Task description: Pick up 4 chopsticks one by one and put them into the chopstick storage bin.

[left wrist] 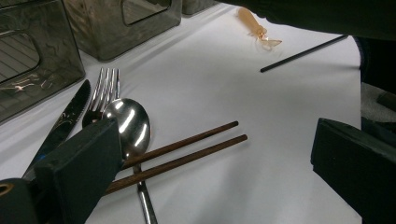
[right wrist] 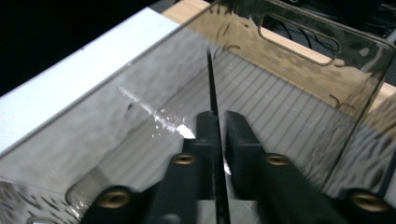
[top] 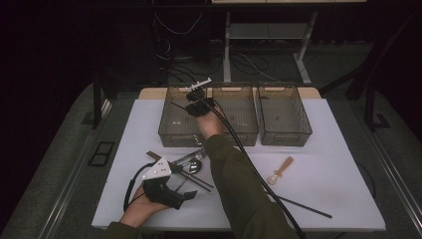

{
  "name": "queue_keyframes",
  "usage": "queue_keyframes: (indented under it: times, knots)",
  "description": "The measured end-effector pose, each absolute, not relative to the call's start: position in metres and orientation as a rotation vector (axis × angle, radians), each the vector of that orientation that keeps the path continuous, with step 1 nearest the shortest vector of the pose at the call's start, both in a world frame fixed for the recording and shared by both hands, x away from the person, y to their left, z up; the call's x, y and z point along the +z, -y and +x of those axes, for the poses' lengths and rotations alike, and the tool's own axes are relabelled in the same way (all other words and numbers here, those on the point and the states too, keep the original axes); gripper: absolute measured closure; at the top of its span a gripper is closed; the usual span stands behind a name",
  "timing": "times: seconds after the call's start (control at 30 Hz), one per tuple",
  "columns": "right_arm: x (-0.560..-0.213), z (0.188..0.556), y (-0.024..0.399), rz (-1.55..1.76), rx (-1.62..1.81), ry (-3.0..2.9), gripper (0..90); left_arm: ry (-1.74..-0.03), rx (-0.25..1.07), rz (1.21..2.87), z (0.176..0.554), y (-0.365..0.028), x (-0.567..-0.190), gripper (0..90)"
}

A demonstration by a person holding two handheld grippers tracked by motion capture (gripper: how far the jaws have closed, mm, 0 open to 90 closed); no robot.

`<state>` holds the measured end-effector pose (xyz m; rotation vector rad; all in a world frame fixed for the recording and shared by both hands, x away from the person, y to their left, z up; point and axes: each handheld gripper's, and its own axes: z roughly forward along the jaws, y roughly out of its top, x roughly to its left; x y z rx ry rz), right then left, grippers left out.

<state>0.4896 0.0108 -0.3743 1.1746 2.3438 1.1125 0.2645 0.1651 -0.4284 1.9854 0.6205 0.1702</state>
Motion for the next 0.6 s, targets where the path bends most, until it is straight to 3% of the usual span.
queue_keyframes:
  times: [0.13,0.6]
  knots:
    - [-0.371,0.489,-0.008,1.165,1.126,-2.353,62.8,-0.620,0.172,1.985,0.265,-0.165,-0.428,1.4]
    - [-0.349,0.463,0.034,1.070,1.222,-2.393,42.4,-0.621,0.184,1.989,0.265,-0.167,-0.429,1.4]
